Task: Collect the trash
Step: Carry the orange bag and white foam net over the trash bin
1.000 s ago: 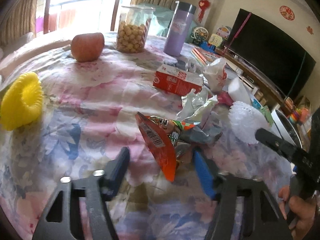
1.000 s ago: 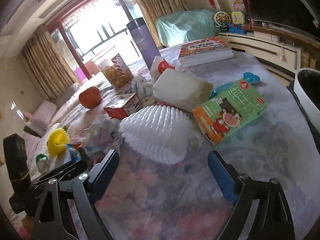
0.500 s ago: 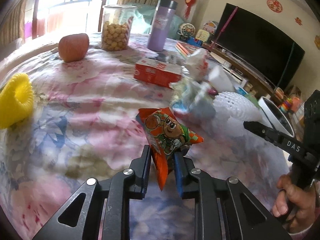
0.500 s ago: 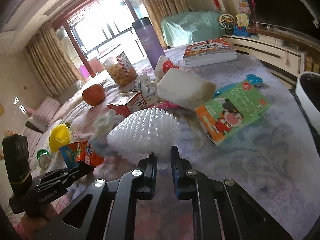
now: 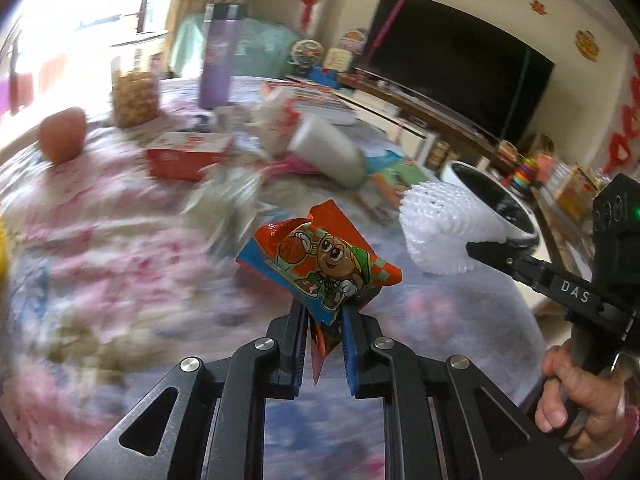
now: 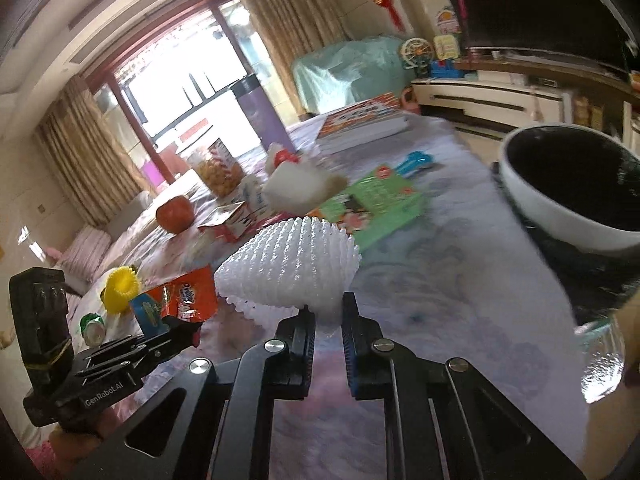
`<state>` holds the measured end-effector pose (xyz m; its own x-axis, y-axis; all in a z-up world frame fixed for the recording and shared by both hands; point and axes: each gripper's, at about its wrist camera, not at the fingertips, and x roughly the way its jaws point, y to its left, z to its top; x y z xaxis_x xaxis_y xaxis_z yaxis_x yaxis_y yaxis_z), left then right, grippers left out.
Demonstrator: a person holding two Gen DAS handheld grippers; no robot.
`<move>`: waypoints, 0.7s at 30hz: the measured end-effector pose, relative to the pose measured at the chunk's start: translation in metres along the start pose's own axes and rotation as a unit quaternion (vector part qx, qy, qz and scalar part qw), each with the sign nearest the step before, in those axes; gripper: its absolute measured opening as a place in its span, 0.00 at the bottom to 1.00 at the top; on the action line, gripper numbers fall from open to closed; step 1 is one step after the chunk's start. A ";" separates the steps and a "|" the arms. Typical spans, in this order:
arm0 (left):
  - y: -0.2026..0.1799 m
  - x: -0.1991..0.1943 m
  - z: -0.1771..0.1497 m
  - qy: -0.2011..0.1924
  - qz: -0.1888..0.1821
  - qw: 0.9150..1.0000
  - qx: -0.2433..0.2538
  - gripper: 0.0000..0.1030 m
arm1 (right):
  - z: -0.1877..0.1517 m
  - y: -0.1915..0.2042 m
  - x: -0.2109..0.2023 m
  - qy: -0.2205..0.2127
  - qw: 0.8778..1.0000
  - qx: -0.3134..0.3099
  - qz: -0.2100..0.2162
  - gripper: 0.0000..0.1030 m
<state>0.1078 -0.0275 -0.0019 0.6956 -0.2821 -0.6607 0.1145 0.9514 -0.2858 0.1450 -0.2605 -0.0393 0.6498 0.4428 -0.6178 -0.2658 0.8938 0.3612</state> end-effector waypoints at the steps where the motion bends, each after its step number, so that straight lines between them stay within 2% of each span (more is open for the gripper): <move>1: -0.005 0.003 0.001 0.001 -0.004 1.000 0.006 0.14 | 0.000 -0.005 -0.004 -0.004 1.000 0.004 -0.004 0.12; 9: -0.036 0.026 0.008 0.014 -0.026 0.999 0.030 0.14 | 0.005 -0.043 -0.033 -0.029 0.998 0.037 -0.044 0.12; 21: -0.081 0.062 0.025 0.024 -0.052 0.997 0.058 0.14 | 0.009 -0.080 -0.057 -0.047 0.994 0.064 -0.080 0.12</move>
<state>0.1598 -0.1186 -0.0024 0.6410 -0.3838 -0.6647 0.2675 0.9234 -0.2752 0.1359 -0.3579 -0.0267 0.7418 0.2811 -0.6089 -0.0640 0.9334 0.3530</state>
